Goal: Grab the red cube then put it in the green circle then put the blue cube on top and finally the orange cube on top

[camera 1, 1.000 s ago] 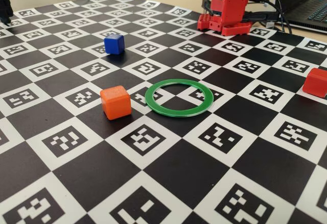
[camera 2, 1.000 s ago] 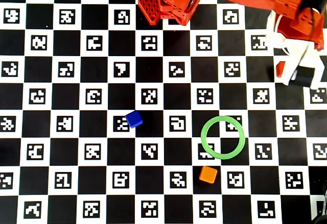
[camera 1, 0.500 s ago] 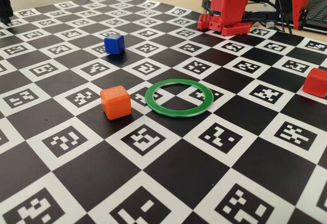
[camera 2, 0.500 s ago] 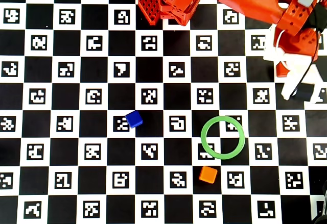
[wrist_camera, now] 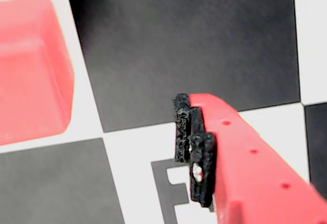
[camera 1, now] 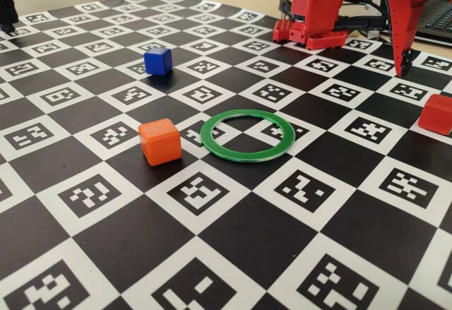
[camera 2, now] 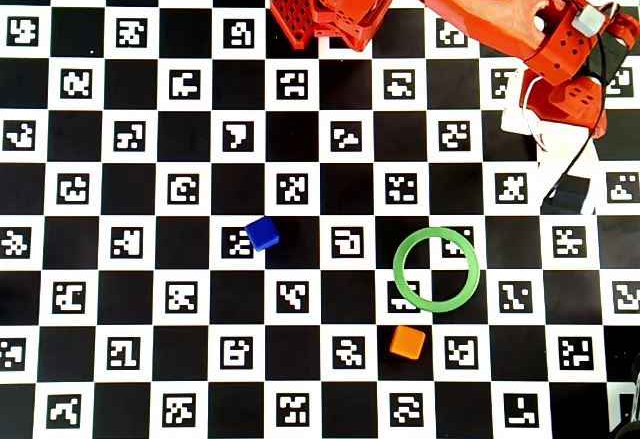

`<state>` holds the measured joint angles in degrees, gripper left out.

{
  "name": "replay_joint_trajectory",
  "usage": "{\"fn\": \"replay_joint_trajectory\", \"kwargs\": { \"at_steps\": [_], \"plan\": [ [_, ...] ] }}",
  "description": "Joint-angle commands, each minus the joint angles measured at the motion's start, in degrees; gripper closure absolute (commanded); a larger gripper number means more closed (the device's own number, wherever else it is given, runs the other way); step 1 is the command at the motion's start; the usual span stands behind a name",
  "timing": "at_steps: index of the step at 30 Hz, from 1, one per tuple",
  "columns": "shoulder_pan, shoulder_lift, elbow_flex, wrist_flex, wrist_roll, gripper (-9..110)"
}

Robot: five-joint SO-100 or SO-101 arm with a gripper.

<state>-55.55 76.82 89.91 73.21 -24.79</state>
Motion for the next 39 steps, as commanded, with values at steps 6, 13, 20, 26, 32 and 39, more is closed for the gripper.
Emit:
{"fn": "replay_joint_trajectory", "kwargs": {
  "at_steps": [6,13,20,26,32,39],
  "plan": [
    [-1.6,4.1,0.3,-4.0,1.7,59],
    [-3.4,2.3,1.3,-6.7,2.4,59],
    [-3.2,0.8,1.8,-8.2,1.9,59],
    [-2.7,0.3,4.0,-10.7,1.9,59],
    [-2.6,-0.3,6.3,-13.3,2.1,59],
    [-2.4,-0.5,6.3,-14.0,2.1,59]
  ]
}}
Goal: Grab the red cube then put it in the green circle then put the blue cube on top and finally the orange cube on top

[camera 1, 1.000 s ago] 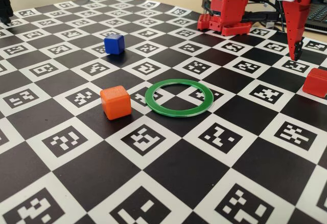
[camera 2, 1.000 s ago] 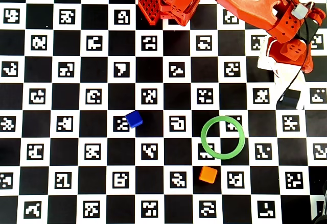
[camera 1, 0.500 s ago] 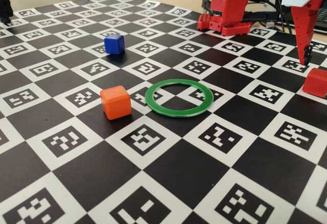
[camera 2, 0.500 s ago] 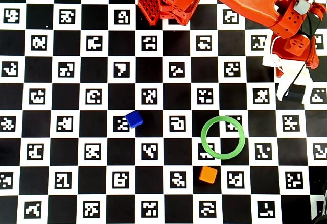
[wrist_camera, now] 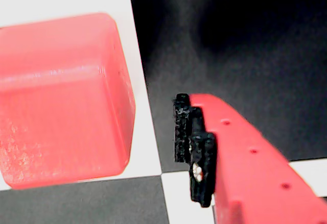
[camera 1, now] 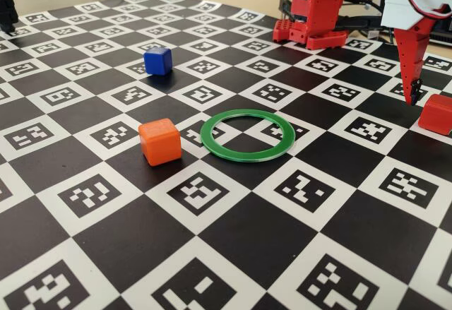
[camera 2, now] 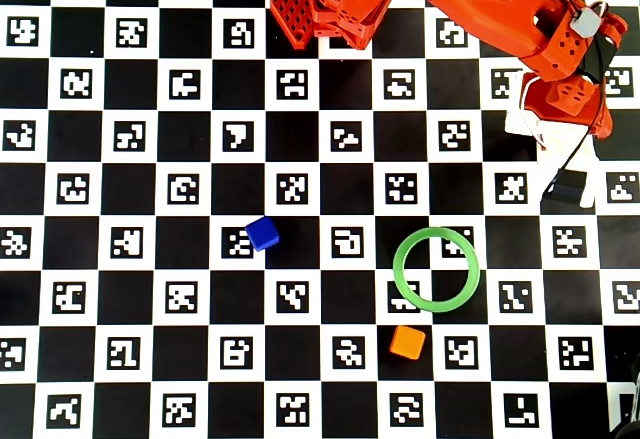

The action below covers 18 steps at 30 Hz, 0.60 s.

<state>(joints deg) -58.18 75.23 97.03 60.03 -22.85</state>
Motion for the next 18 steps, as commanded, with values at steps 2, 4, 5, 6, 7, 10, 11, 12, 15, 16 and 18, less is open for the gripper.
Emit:
{"fn": "replay_joint_trajectory", "kwargs": {
  "at_steps": [2,4,5,6,7,10,11,12,15,16,18],
  "plan": [
    [0.3,0.9,-1.0,-1.0,0.4,59],
    [0.1,0.8,-1.0,-1.1,0.3,59],
    [-0.1,0.7,-1.0,-1.3,0.1,59],
    [-0.2,0.5,-1.1,-1.3,0.0,59],
    [-0.3,0.4,-1.2,-1.3,-0.1,59],
    [-0.3,-0.1,-1.8,-1.3,-0.2,59],
    [-0.3,-0.2,-1.8,-1.3,-0.2,59],
    [-0.3,-0.2,-1.8,-1.3,-0.2,59],
    [-0.3,-0.2,-1.8,-1.3,-0.2,61],
    [-0.3,-0.2,-1.8,-1.3,-0.2,62],
    [-0.3,-0.3,-1.9,-1.5,0.0,64]
  ]
}}
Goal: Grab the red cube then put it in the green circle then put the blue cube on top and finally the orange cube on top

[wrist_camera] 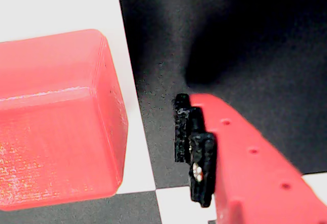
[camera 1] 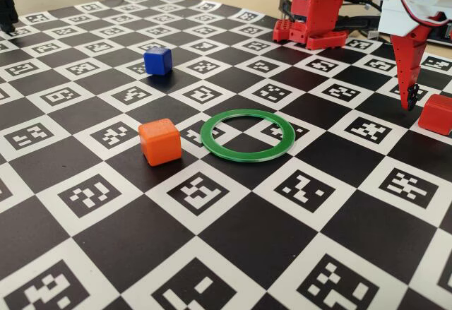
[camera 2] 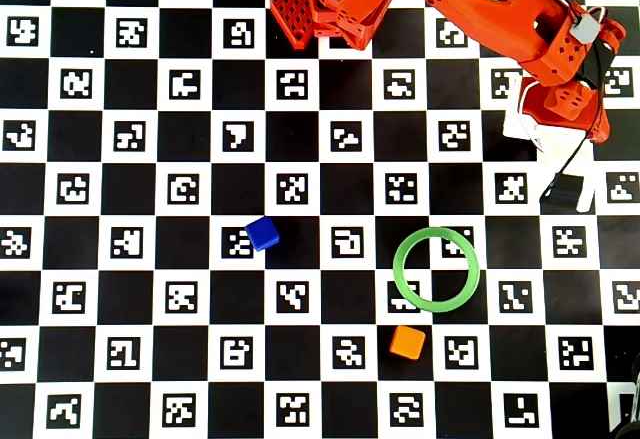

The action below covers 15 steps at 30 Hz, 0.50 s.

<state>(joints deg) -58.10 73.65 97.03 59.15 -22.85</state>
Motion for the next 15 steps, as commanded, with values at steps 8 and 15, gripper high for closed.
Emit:
{"fn": "replay_joint_trajectory", "kwargs": {
  "at_steps": [8,15],
  "plan": [
    [-0.4,1.3,-2.3,-1.0,0.9,75],
    [-0.6,1.1,-2.4,-1.0,0.8,87]
  ]
}}
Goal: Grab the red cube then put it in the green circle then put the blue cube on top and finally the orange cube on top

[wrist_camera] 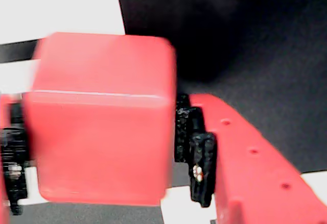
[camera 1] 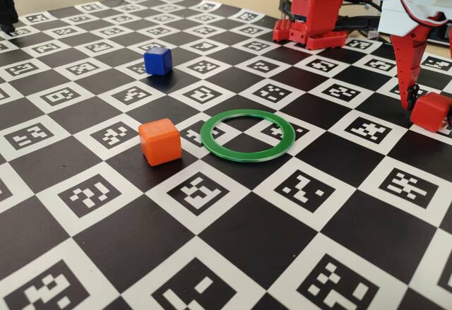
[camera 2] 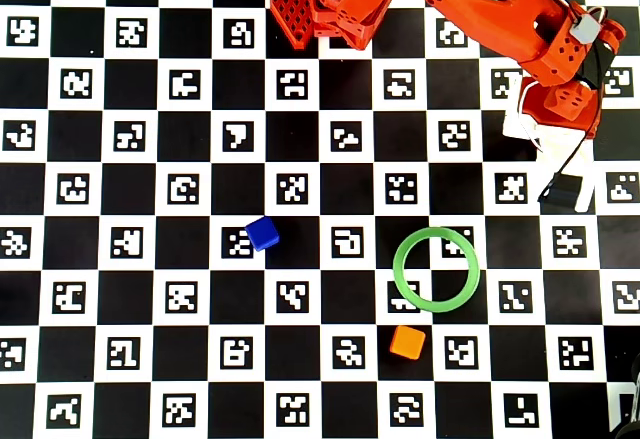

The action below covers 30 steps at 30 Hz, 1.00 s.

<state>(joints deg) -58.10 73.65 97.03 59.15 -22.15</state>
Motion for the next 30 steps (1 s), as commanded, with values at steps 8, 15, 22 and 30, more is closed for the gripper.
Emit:
{"fn": "replay_joint_trajectory", "kwargs": {
  "at_steps": [8,15,22,30],
  "plan": [
    [-0.5,1.0,-2.5,-0.9,-0.4,92],
    [-0.3,0.8,-2.8,-0.6,-0.2,94],
    [1.2,2.5,-3.9,2.2,-0.8,94],
    [10.7,7.1,-10.5,12.5,-0.4,95]
  ]
}}
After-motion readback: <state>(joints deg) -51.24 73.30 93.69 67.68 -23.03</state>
